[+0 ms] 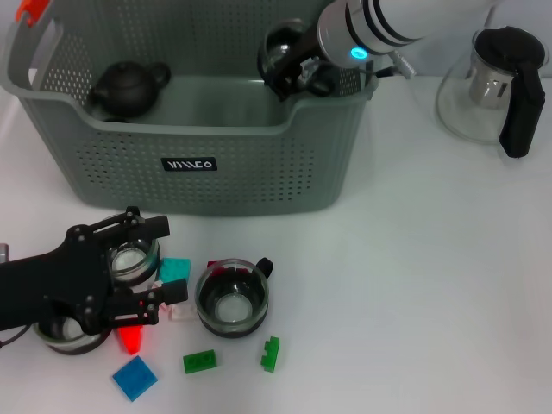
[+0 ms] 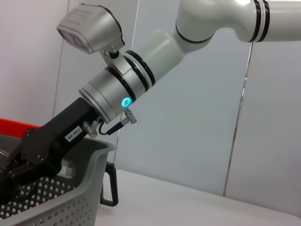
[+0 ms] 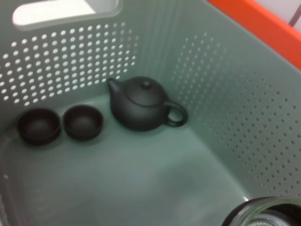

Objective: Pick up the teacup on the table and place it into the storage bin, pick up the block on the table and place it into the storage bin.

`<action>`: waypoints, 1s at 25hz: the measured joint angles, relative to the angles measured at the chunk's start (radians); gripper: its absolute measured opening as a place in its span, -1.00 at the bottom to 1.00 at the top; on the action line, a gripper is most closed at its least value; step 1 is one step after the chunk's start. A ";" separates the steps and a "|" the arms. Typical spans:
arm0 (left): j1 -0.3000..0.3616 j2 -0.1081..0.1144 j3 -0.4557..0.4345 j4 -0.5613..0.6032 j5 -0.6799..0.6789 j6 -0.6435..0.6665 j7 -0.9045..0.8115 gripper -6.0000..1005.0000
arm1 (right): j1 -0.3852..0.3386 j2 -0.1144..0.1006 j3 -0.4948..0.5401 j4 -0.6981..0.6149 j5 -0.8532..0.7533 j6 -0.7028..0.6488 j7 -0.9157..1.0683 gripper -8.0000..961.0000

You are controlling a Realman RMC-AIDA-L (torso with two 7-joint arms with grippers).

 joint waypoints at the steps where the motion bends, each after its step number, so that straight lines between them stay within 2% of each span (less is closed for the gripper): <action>1: 0.000 0.000 0.000 0.000 0.000 0.000 0.000 0.73 | 0.000 0.000 -0.001 0.000 0.000 -0.007 -0.001 -0.87; 12: 0.000 0.000 -0.003 0.000 0.000 0.000 0.000 0.73 | -0.001 -0.002 -0.001 -0.015 0.000 -0.030 -0.002 -0.87; 20: -0.002 0.000 -0.004 0.001 0.000 0.001 0.000 0.73 | -0.006 -0.005 0.013 -0.060 0.000 -0.039 0.017 -0.16; 23: -0.002 0.001 -0.005 0.001 0.000 0.002 -0.001 0.73 | -0.064 -0.007 0.053 -0.218 0.001 -0.125 0.031 -0.02; 25: -0.002 0.002 -0.005 0.001 0.000 0.002 -0.004 0.73 | -0.148 -0.006 0.074 -0.415 0.034 -0.214 0.032 0.07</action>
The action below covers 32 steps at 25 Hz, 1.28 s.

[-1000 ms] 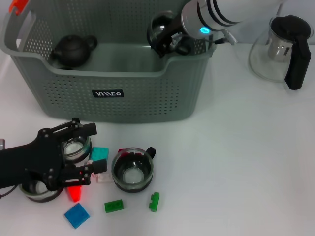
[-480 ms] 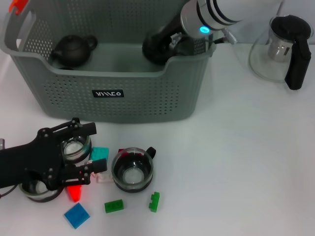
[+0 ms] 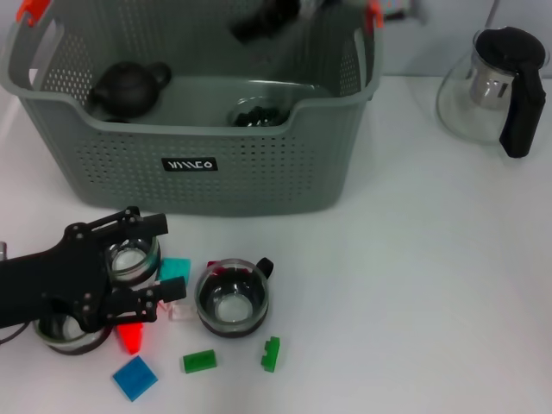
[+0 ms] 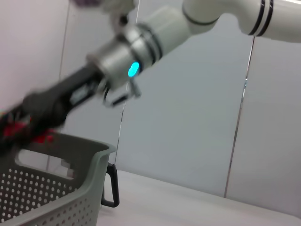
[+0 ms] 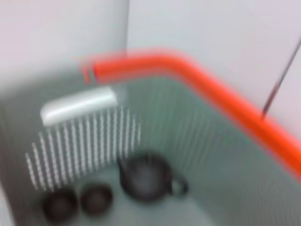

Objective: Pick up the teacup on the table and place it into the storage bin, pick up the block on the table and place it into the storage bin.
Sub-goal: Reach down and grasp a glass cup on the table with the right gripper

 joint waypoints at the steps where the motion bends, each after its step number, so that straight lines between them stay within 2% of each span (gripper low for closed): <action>1: 0.000 0.000 0.000 0.000 -0.001 0.001 0.000 0.73 | -0.039 0.000 0.004 -0.089 0.030 -0.038 -0.001 0.12; 5: 0.002 0.000 0.000 0.000 -0.014 0.001 -0.001 0.73 | -0.200 -0.022 0.031 -0.383 0.210 -0.172 -0.034 0.31; 7: -0.001 0.000 0.000 -0.001 -0.017 0.001 -0.002 0.73 | -0.270 -0.032 0.050 -0.469 0.293 -0.258 -0.081 0.45; 9: -0.003 0.001 0.000 -0.002 -0.019 0.001 -0.002 0.73 | -0.357 -0.032 0.081 -0.547 0.409 -0.369 -0.184 0.63; 11: -0.004 0.002 0.000 -0.002 -0.021 0.001 -0.003 0.73 | -0.435 -0.025 0.108 -0.591 0.522 -0.474 -0.302 0.81; 14: -0.004 0.003 0.000 -0.002 -0.027 0.000 -0.003 0.73 | -0.555 -0.016 0.161 -0.612 0.655 -0.629 -0.471 0.87; 17: -0.004 0.005 0.000 -0.002 -0.037 0.000 -0.003 0.73 | -0.656 -0.014 0.242 -0.581 0.708 -0.790 -0.567 0.92; 23: -0.003 0.007 0.000 -0.001 -0.043 -0.003 -0.003 0.73 | -0.721 -0.015 0.299 -0.614 0.621 -0.900 -0.551 0.91; 27: 0.000 0.013 0.006 0.006 -0.036 0.002 -0.004 0.73 | -0.713 -0.017 0.303 -0.626 0.527 -1.021 -0.548 0.90; 29: 0.006 0.026 0.017 0.008 -0.027 0.015 -0.004 0.73 | -0.696 -0.008 0.288 -0.620 0.478 -1.040 -0.550 0.90; 32: 0.024 0.059 0.035 0.005 -0.019 0.057 -0.002 0.73 | -0.670 0.000 0.238 -0.588 0.440 -1.030 -0.557 0.89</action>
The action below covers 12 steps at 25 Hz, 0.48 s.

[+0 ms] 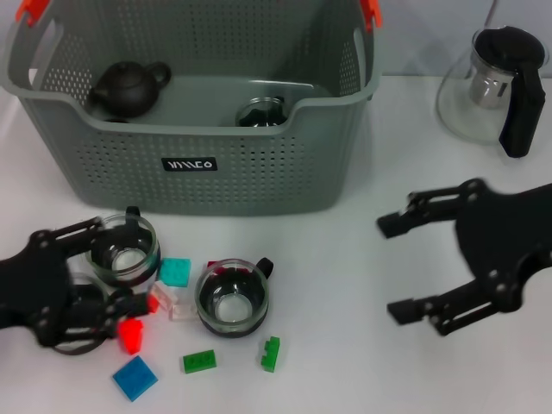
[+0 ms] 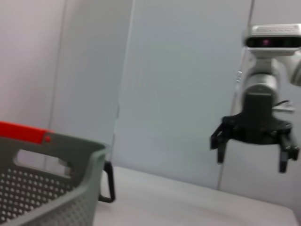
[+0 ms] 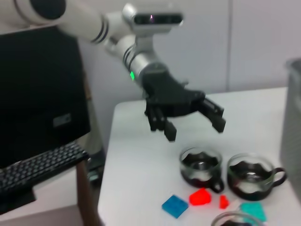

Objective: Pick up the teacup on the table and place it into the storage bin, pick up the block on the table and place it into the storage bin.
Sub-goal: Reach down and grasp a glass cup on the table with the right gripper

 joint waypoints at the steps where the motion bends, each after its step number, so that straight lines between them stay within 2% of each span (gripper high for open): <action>1: 0.009 0.010 0.003 0.001 0.001 0.013 0.002 0.73 | 0.008 0.000 -0.017 0.014 -0.001 0.009 -0.001 0.89; 4: 0.032 0.023 0.011 0.019 0.003 0.026 0.003 0.73 | 0.037 0.000 -0.069 0.068 -0.002 0.042 -0.009 0.88; 9: 0.058 0.016 0.004 0.032 0.001 0.016 0.003 0.73 | 0.088 -0.001 -0.168 0.155 -0.018 0.107 -0.043 0.87; 12: 0.060 0.013 0.001 0.032 -0.004 0.012 0.003 0.73 | 0.128 0.000 -0.261 0.197 -0.025 0.173 -0.070 0.86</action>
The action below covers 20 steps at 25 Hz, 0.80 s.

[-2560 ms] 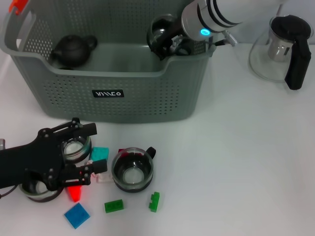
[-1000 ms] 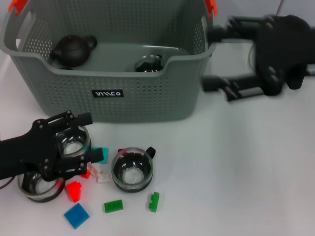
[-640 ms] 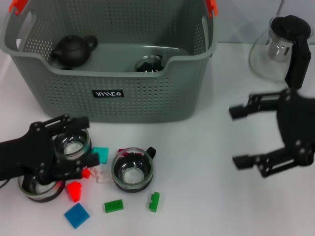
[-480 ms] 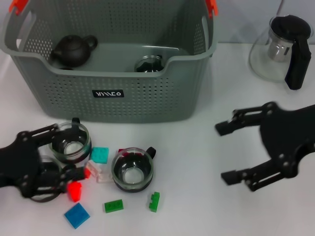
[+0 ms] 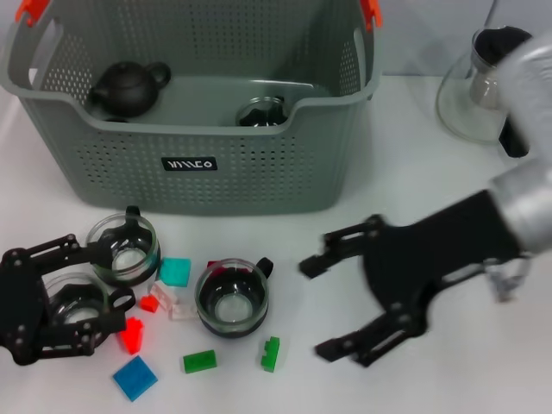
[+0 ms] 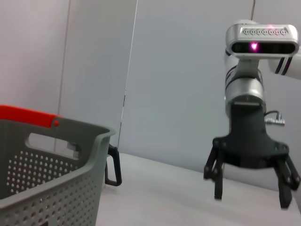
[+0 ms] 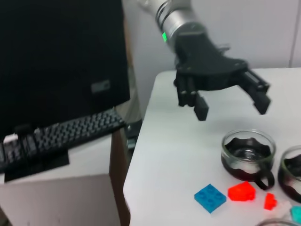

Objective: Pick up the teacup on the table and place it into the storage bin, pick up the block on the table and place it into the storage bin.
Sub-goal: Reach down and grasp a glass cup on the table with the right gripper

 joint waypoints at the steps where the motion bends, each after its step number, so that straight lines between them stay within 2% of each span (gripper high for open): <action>1: -0.001 0.000 -0.002 0.000 -0.001 0.000 -0.001 0.73 | 0.017 0.000 -0.033 0.014 -0.003 0.023 -0.002 0.86; 10: -0.009 -0.008 -0.010 -0.009 -0.006 -0.004 -0.001 0.73 | 0.236 0.004 -0.377 0.154 -0.114 0.288 0.137 0.84; 15: -0.009 -0.013 -0.010 -0.011 -0.025 -0.006 0.000 0.73 | 0.299 0.010 -0.551 0.137 -0.167 0.395 0.215 0.82; 20: -0.009 -0.017 -0.009 -0.012 -0.032 -0.006 0.001 0.72 | 0.325 0.013 -0.671 0.128 -0.225 0.485 0.284 0.81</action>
